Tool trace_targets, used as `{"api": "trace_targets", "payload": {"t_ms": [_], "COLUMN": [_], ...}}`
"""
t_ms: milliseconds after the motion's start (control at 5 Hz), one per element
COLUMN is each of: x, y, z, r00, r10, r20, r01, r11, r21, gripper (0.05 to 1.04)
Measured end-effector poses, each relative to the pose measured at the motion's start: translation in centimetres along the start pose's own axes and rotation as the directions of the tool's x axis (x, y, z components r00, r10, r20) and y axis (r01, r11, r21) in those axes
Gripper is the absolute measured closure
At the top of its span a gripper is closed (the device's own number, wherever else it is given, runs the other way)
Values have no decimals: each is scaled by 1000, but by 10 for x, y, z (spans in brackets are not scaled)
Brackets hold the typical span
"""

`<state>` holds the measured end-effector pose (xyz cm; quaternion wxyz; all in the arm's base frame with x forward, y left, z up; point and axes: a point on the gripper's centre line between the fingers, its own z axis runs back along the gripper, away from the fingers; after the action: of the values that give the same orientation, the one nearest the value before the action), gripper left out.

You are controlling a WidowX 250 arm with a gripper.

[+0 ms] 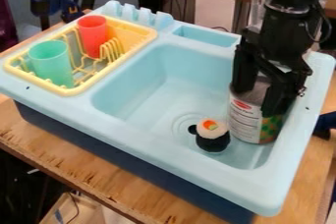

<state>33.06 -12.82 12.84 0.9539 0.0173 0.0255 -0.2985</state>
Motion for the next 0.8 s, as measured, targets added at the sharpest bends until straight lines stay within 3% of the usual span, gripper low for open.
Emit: {"api": "trace_targets", "payload": {"t_ms": [200,400,800], "x": [2,-7,-33], "y": [3,21,52], "z": [0,-4,-7], "r00": [1000,991,950], "r10": [27,134,297], "r20": [0,-29,-93], "r01": [-27,-131,-280], "r11": [999,988,946], "r21": [18,84,162], "gripper": [83,83,83]}}
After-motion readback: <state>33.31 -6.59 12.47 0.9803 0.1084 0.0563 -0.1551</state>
